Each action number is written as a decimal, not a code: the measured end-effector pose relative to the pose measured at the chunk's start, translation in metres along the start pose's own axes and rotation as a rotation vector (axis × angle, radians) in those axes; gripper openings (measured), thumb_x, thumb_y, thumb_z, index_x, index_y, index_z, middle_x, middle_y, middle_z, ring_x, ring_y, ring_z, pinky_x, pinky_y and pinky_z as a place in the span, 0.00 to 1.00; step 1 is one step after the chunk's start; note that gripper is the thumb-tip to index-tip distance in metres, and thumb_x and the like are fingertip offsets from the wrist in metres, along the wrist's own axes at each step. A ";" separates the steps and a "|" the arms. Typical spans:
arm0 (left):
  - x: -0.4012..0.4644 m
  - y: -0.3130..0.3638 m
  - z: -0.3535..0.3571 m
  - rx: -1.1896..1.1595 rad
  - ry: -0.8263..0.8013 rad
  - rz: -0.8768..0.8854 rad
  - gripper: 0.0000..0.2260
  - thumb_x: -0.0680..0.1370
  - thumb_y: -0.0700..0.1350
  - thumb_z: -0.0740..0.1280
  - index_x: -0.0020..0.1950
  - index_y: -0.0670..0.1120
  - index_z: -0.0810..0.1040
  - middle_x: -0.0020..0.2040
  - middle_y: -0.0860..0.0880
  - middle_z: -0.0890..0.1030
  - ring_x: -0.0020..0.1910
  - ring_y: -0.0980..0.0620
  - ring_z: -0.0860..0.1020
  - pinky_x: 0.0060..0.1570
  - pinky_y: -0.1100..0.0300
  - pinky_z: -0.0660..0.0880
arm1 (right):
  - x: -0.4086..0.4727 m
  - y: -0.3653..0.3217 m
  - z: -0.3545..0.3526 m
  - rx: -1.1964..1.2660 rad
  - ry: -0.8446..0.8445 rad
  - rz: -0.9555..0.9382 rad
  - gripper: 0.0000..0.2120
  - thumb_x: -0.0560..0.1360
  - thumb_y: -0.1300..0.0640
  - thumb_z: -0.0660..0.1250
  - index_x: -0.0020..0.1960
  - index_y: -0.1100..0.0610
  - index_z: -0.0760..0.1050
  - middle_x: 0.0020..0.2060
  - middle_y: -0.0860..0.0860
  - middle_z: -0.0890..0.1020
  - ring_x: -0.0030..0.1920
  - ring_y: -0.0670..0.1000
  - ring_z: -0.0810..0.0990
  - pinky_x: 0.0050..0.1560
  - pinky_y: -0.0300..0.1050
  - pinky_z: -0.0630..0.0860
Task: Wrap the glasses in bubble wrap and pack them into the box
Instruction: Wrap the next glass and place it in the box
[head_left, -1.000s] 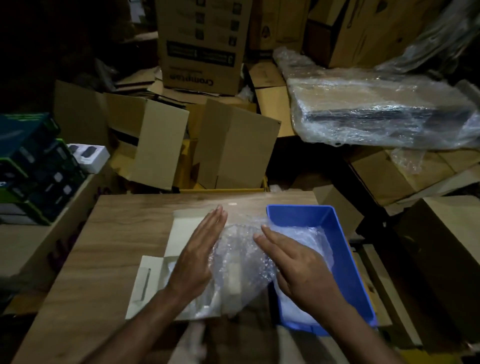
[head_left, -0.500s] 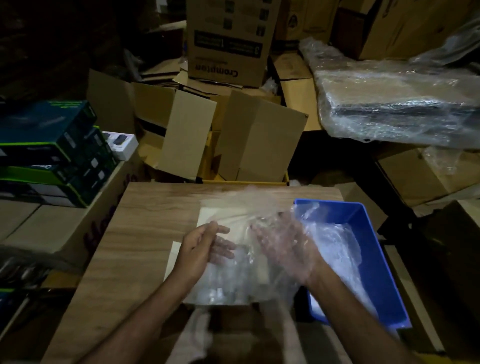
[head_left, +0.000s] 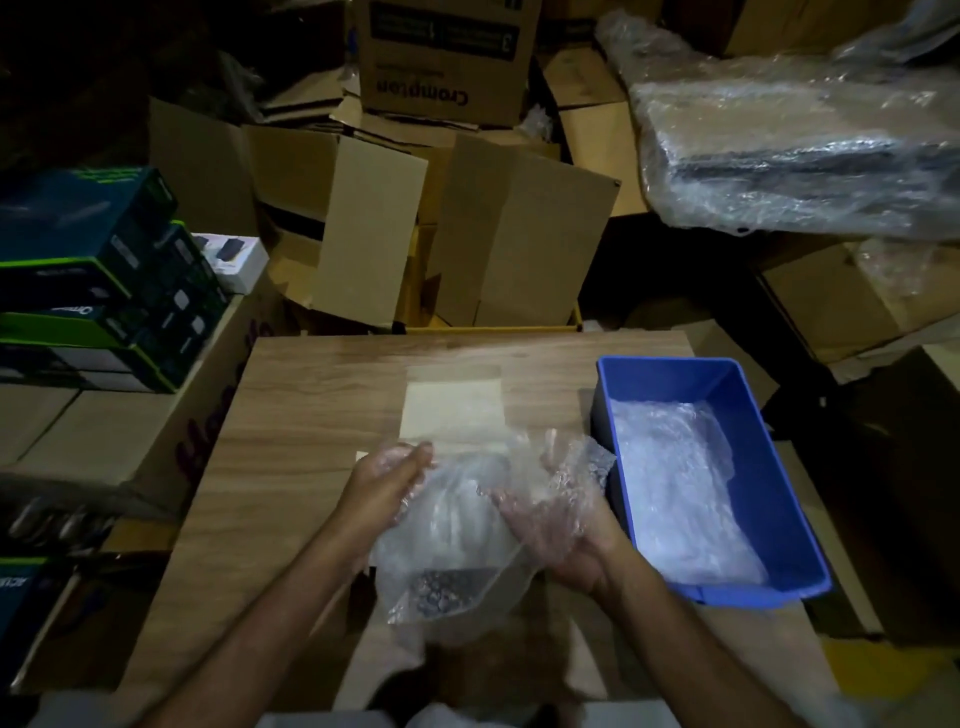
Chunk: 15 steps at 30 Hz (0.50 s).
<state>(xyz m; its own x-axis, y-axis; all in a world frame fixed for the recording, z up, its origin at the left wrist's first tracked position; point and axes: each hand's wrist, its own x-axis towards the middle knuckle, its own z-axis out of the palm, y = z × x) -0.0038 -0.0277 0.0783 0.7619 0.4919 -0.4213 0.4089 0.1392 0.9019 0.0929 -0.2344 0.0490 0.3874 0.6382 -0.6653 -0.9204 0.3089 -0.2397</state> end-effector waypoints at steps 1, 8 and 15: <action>0.001 -0.002 -0.001 -0.089 0.083 -0.023 0.15 0.77 0.57 0.72 0.50 0.45 0.85 0.44 0.40 0.84 0.43 0.42 0.78 0.44 0.49 0.73 | -0.002 0.002 -0.002 0.051 -0.027 0.007 0.33 0.80 0.39 0.64 0.73 0.64 0.69 0.63 0.69 0.78 0.62 0.66 0.81 0.67 0.58 0.76; -0.004 -0.014 -0.002 -0.310 0.228 -0.128 0.18 0.83 0.54 0.65 0.58 0.40 0.81 0.52 0.38 0.85 0.47 0.38 0.81 0.49 0.43 0.78 | -0.011 0.035 0.004 -0.219 0.007 -0.189 0.56 0.67 0.31 0.71 0.79 0.67 0.57 0.65 0.70 0.77 0.62 0.61 0.81 0.68 0.58 0.74; -0.004 -0.021 -0.025 -0.255 0.251 -0.101 0.14 0.82 0.49 0.67 0.56 0.39 0.83 0.49 0.39 0.85 0.44 0.43 0.80 0.46 0.50 0.75 | 0.000 0.027 -0.001 -0.980 0.345 -0.821 0.48 0.71 0.50 0.79 0.79 0.43 0.51 0.78 0.52 0.64 0.75 0.54 0.68 0.71 0.56 0.72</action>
<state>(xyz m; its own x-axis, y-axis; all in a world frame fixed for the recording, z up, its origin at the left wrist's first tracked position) -0.0281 -0.0114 0.0640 0.5642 0.6558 -0.5015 0.3134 0.3918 0.8650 0.0684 -0.2268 0.0414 0.9475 0.2557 -0.1919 -0.1392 -0.2103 -0.9677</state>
